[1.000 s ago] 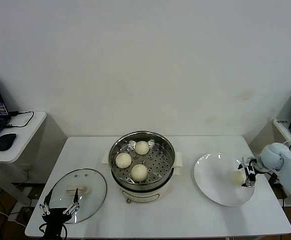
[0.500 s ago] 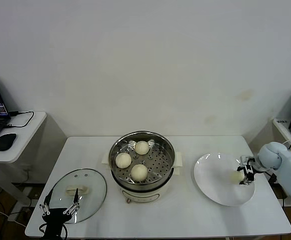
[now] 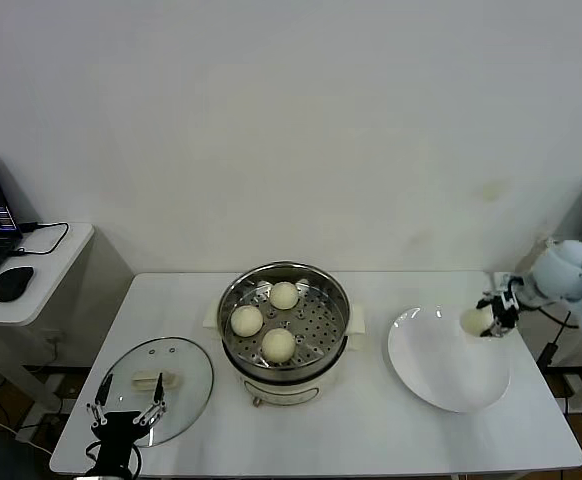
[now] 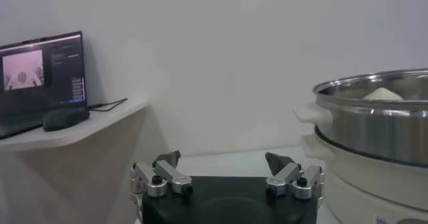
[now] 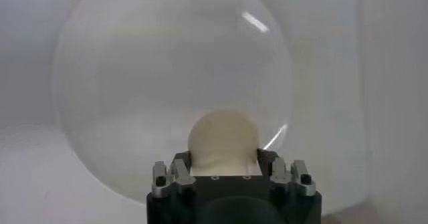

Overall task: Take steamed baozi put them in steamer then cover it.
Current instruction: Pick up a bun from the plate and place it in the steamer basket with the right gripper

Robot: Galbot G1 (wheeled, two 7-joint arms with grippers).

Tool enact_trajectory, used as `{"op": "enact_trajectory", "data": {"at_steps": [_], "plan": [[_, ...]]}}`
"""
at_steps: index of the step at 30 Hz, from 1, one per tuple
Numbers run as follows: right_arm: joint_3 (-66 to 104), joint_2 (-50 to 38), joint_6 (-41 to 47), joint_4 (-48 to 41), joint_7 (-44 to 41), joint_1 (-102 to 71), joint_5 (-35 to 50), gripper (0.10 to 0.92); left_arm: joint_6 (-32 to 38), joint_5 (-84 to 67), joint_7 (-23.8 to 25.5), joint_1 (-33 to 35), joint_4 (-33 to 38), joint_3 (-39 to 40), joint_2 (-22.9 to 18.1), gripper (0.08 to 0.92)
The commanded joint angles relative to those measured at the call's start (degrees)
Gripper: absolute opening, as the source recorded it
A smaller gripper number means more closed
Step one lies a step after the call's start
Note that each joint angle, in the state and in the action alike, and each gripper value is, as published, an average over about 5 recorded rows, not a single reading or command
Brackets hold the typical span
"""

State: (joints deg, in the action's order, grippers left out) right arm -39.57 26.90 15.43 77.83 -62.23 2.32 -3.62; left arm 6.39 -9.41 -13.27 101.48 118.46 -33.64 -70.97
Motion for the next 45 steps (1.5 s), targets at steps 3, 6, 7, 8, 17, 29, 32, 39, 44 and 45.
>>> {"op": "enact_trajectory", "data": {"at_steps": [3,6,7,8,17,29,32,39,44,45], "plan": [[-30.1,4.0,12.5,15.7,5.1,38.4,25.6,0.62,-0.1,0.0,0.0,-0.7,-0.1,0.7,0.3,0.823],[-33.1,9.6,15.7,16.4,7.6,41.1,30.4,0.624,0.0,0.0,0.0,-0.6,-0.2,0.4,0.4,0.823],[-33.5,11.5,16.6,16.4,8.3,41.3,31.7,0.625,0.1,0.0,0.0,-0.6,-0.2,0.3,0.4,0.823],[-33.6,13.5,17.7,16.3,9.2,41.0,33.1,0.626,0.1,0.0,0.0,-0.5,-0.3,0.2,0.4,0.823],[-30.8,26.1,24.6,12.1,15.9,34.2,40.2,0.628,0.9,0.3,-0.1,-0.1,-0.9,-0.5,-0.2,0.823],[-31.0,34.0,26.2,6.0,17.8,25.1,36.1,0.628,1.2,0.1,-0.4,0.3,-0.8,-1.4,-0.6,0.823],[-31.6,33.9,26.2,5.6,17.3,24.4,34.6,0.628,1.4,0.0,-0.4,0.4,-0.9,-1.5,-0.5,0.823],[-32.3,33.5,26.1,4.8,16.7,23.8,31.9,0.628,1.5,-0.1,-0.4,-0.1,-1.2,-1.5,-0.5,0.823],[-32.3,33.8,26.1,4.2,16.6,23.1,30.5,0.628,1.8,-0.1,-0.7,-0.1,-1.1,-1.5,-0.5,0.823],[-32.3,33.9,26.1,4.1,16.5,22.9,30.3,0.628,1.9,-0.1,-0.7,-0.1,-1.1,-1.5,-0.5,0.823]]}}
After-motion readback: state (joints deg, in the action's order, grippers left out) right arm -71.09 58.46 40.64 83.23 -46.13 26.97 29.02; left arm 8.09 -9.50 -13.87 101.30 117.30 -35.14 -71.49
